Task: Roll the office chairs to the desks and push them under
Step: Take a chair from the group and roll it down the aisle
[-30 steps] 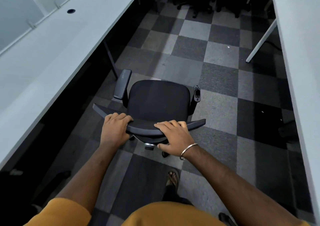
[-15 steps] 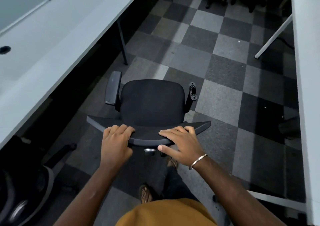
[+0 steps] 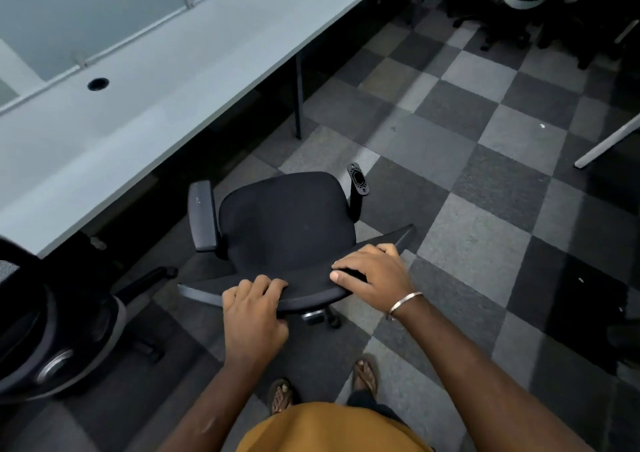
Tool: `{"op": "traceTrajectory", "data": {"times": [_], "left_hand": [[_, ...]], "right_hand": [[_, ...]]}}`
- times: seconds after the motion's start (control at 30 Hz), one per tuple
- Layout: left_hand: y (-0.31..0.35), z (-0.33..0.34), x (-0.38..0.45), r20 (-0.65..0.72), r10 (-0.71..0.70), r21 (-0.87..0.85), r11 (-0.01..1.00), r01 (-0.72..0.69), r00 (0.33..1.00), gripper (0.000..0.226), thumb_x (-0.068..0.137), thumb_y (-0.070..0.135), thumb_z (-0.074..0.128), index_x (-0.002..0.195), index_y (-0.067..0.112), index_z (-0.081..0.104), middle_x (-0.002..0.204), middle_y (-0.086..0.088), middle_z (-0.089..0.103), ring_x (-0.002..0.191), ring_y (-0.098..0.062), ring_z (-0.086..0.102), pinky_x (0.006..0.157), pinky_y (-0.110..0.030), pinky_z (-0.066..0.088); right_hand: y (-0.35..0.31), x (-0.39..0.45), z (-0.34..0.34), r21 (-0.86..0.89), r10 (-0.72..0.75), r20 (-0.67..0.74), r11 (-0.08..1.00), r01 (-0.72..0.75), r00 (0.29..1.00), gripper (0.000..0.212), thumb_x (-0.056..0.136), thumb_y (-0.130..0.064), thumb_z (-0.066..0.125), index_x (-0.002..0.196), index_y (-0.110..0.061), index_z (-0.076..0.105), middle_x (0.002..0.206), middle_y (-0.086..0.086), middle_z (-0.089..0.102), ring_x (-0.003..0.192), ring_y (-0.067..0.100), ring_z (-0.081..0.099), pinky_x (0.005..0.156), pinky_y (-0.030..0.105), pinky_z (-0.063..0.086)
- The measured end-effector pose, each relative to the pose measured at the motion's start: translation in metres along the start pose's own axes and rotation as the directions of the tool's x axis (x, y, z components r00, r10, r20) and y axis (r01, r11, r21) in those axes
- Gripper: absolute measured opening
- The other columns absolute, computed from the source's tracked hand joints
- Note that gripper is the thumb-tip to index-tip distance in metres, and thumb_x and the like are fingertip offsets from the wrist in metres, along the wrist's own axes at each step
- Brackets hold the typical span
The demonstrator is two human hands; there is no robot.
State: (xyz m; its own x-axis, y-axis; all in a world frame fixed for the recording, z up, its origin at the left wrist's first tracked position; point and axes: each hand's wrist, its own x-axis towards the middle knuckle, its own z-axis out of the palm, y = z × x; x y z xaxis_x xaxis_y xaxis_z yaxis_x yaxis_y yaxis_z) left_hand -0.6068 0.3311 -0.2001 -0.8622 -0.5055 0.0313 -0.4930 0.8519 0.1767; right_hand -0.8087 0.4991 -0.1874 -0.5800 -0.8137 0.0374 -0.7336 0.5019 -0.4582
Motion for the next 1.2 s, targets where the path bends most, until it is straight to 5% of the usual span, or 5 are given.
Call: {"op": "traceTrajectory", "data": {"times": [0.57, 0.9, 1.2], "left_hand": [[0.05, -0.001, 0.067, 0.018, -0.243, 0.151, 0.96, 0.238, 0.97, 0.058, 0.06, 0.041, 0.078, 0.117, 0.034, 0.068, 0.094, 0.01, 0.058, 0.083, -0.02, 0.056, 0.077, -0.038, 0.038], [0.039, -0.016, 0.126, 0.165, -0.145, 0.217, 0.97, 0.108, 0.976, 0.062, 0.076, 0.061, 0.067, 0.132, 0.038, 0.06, 0.112, 0.012, 0.062, 0.097, -0.015, 0.063, 0.077, -0.035, 0.05], [0.02, -0.02, 0.207, 0.124, -0.13, 0.182, 0.978, 0.106, 0.984, 0.061, 0.075, 0.062, 0.069, 0.13, 0.035, 0.065, 0.107, 0.011, 0.064, 0.093, -0.015, 0.065, 0.072, -0.036, 0.054]], "right_hand": [[0.063, 0.114, -0.024, -0.033, -0.271, 0.176, 0.959, 0.281, 0.946, 0.053, 0.096, -0.072, 0.028, 0.1, -0.045, 0.073, 0.103, -0.028, 0.071, 0.1, 0.001, 0.054, 0.091, 0.029, 0.019], [0.077, 0.168, -0.024, -0.051, -0.269, 0.169, 0.958, 0.281, 0.948, 0.054, 0.095, -0.07, 0.029, 0.095, -0.042, 0.075, 0.1, -0.026, 0.072, 0.096, 0.003, 0.054, 0.094, 0.031, 0.022], [0.087, 0.259, -0.017, -0.173, -0.212, 0.164, 0.955, 0.24, 0.963, 0.055, 0.097, -0.064, 0.028, 0.081, -0.032, 0.069, 0.086, -0.016, 0.069, 0.088, 0.009, 0.053, 0.091, 0.034, 0.027]]}}
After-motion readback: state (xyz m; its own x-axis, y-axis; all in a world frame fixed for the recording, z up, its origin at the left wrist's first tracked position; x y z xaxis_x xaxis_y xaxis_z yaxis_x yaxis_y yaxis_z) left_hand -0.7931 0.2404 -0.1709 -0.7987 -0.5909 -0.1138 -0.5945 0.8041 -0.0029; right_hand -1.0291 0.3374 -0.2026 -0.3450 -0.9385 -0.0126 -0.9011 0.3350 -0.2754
